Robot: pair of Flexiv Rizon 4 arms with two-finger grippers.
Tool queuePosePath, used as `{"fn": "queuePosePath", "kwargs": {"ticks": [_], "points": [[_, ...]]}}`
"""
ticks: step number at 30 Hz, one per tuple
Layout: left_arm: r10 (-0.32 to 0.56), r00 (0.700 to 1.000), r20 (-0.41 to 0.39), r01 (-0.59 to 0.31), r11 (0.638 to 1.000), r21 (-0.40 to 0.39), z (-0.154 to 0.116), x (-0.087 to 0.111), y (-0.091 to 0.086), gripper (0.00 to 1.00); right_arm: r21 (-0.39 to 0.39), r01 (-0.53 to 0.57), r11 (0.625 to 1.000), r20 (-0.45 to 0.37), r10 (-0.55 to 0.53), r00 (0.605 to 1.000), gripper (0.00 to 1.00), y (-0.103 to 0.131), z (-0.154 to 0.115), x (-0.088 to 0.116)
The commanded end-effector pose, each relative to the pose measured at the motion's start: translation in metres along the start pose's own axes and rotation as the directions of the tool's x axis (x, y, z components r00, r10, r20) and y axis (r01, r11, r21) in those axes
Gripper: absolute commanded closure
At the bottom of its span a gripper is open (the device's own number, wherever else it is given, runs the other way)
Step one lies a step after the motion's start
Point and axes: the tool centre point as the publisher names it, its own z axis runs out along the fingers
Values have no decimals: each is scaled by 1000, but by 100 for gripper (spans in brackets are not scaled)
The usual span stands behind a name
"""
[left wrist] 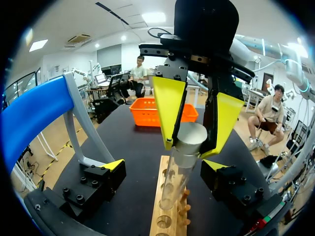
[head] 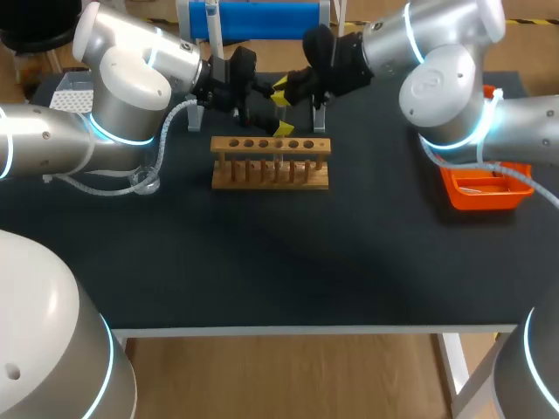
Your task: Invert the test tube, pick up the pipette, mount the tip to pipette, aspirate from beaker and dispense into the tube, eject the tip, return the pipette, and cap with the stopper.
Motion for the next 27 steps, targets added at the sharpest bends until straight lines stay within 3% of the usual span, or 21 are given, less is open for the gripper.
{"fn": "queuePosePath", "kwargs": {"ticks": [1, 4, 5, 6, 7, 8, 18, 27], "points": [[0, 1000, -5, 0, 1000, 1, 0, -1, 0, 0, -5, -4, 1000, 0, 4, 1000, 100, -13, 3, 4], [0, 1000, -5, 0, 1000, 1, 0, -1, 0, 0, -9, -4, 1000, -3, 4, 1000, 100, -13, 3, 4], [0, 1000, -5, 0, 1000, 1, 0, -1, 0, 0, -20, -1, 1000, 4, 1, 1000, 81, -12, 3, 4], [0, 1000, -5, 0, 1000, 1, 0, -1, 0, 0, -24, 1, 1000, 7, 0, 1000, 55, -11, 2, 3], [0, 1000, -5, 0, 1000, 1, 0, -1, 0, 0, -30, -2, 1000, 9, 2, 1000, 7, -11, 1, 3], [0, 1000, -5, 0, 1000, 1, 0, -1, 0, 0, -34, -5, 999, 10, 6, 1000, 0, -10, 0, 2], [0, 1000, -5, 0, 1000, 1, 0, -1, 0, 0, -105, -5, 994, 0, 6, 1000, 0, 0, -13, -2], [0, 1000, -5, 0, 1000, 1, 0, -1, 0, 0, -245, 38, 969, -74, -58, 996, 0, 6, -28, -1]]}}
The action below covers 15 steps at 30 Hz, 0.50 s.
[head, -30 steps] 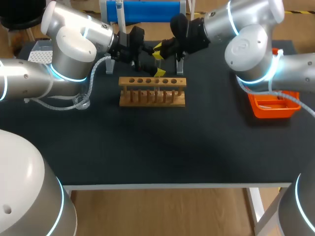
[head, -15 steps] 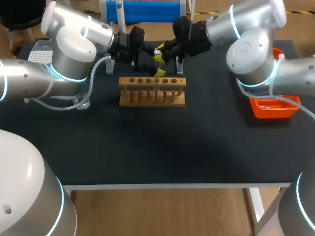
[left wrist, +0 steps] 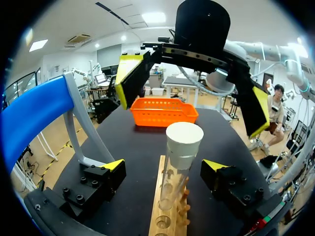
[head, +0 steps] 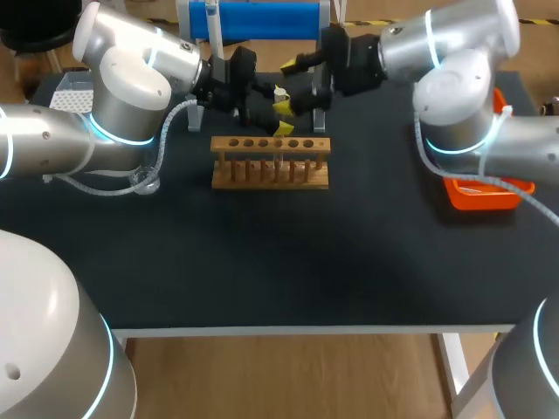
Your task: Invert the test tube, pick up the pipette, mount the tip to pipette, aspirate from beaker and dispense into the tube, eject the tip, return the pipette, and cap with the stopper.
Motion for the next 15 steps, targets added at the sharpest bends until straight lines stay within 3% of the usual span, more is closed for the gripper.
{"fn": "queuePosePath", "kwargs": {"ticks": [1, 12, 13, 14, 15], "points": [[0, 1000, -5, 0, 1000, 1, 0, -1, 0, 0, -91, 14, 996, -49, -19, 999, 0, -4, -13, -3], [0, 1000, -5, 0, 1000, 1, 0, -1, 0, 0, -270, -57, 961, -158, 14, 987, 0, 1, -21, 0], [0, 1000, -5, 0, 1000, 1, 0, -1, 0, 0, -288, -69, 955, -166, 21, 986, 9, 2, -22, 0], [0, 1000, -5, 0, 1000, 1, 0, -1, 0, 0, -305, -85, 948, -178, 31, 984, 27, 3, -22, 0], [0, 1000, -5, 0, 1000, 1, 0, -1, 0, 0, -317, -95, 944, -184, 36, 982, 53, 5, -22, -1]]}}
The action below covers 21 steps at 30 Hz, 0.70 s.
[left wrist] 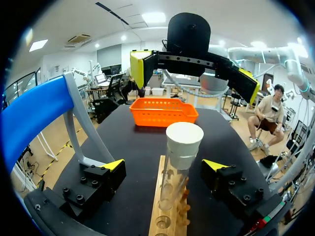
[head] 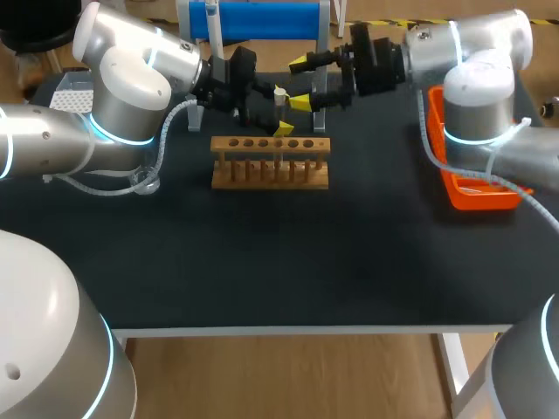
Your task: Invert the test tube, pick up the pipette, mount the tip to pipette, aspirate from beaker and dispense into the tube, eject the tip, return the pipette, and cap with the stopper.
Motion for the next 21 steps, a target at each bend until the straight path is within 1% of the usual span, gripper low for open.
{"fn": "queuePosePath", "kwargs": {"ticks": [1, 2, 3, 4, 11, 15, 21], "points": [[0, 1000, -5, 0, 1000, 1, 0, -1, 0, 0, -92, -19, 996, -31, 16, 999, 57, -2, 0, -5], [0, 1000, -5, 0, 1000, 1, 0, -1, 0, 0, -114, -31, 993, -39, 27, 999, 65, -1, 0, -5], [0, 1000, -5, 0, 1000, 1, 0, -1, 0, 0, -125, -38, 991, -44, 33, 998, 78, 0, -1, -4], [0, 1000, -5, 0, 1000, 1, 0, -1, 0, 0, -144, -47, 988, -48, 41, 998, 100, 2, -1, -4], [0, 1000, -5, 0, 1000, 1, 0, -1, 0, 0, -220, -63, 973, -71, 49, 996, 100, 7, 6, -7], [0, 1000, -5, 0, 1000, 1, 0, -1, 0, 0, -226, -57, 972, -72, 41, 997, 100, 11, 9, -5], [0, 1000, -5, 0, 1000, 1, 0, -1, 0, 0, -217, -38, 975, -64, 24, 998, 100, 11, 16, -8]]}}
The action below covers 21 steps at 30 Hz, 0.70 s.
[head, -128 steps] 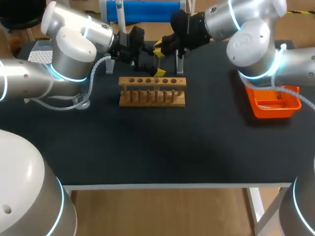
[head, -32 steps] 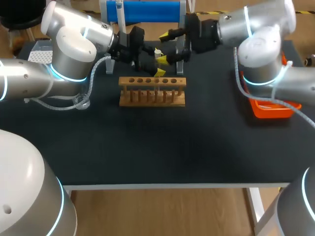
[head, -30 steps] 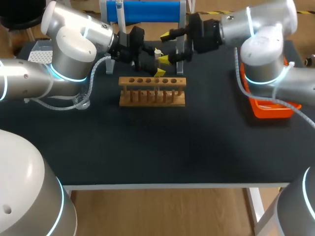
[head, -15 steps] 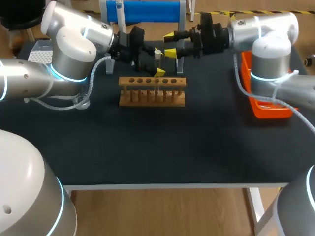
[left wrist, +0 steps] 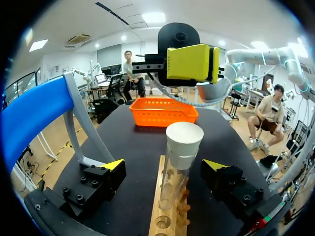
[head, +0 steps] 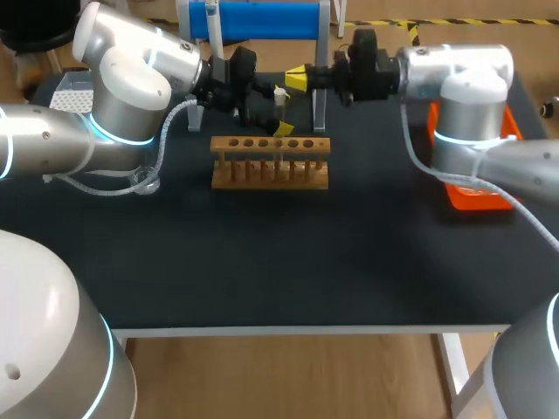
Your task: Invert the test tube, pick up the pipette, mount the tip to pipette, aspirate from beaker and dispense into the tube, eject the tip, return the pipette, and cap with the stopper.
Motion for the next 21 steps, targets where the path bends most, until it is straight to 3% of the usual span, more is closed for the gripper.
{"fn": "queuePosePath", "kwargs": {"ticks": [1, 21], "points": [[0, 1000, -5, 0, 1000, 1, 0, -1, 0, 0, 9, 8, 1000, -1, -8, 1000, 100, -1, 5, -5], [0, 1000, -5, 0, 1000, 1, 0, -1, 0, 0, 57, 19, 998, -7, -19, 1000, 100, -14, 9, -10]]}}
